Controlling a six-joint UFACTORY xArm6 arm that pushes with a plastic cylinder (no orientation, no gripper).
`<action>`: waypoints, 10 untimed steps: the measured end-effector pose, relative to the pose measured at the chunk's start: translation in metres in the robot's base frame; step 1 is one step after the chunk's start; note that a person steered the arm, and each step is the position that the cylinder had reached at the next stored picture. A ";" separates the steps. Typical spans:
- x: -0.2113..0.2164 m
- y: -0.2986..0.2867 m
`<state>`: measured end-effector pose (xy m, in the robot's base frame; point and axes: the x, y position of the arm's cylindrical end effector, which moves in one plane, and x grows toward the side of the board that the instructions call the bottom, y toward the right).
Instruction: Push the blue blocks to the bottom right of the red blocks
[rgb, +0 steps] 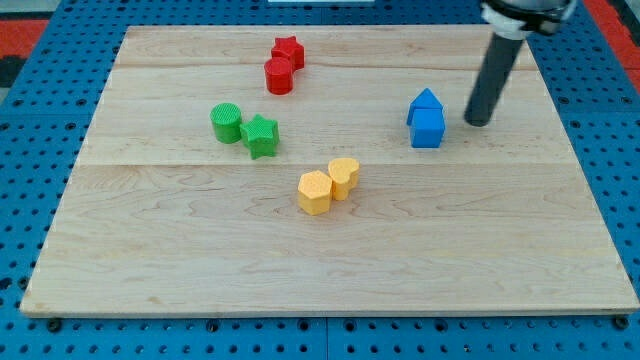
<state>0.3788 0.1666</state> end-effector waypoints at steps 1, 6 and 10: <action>-0.004 -0.029; 0.036 -0.044; -0.031 -0.047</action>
<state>0.3480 0.1198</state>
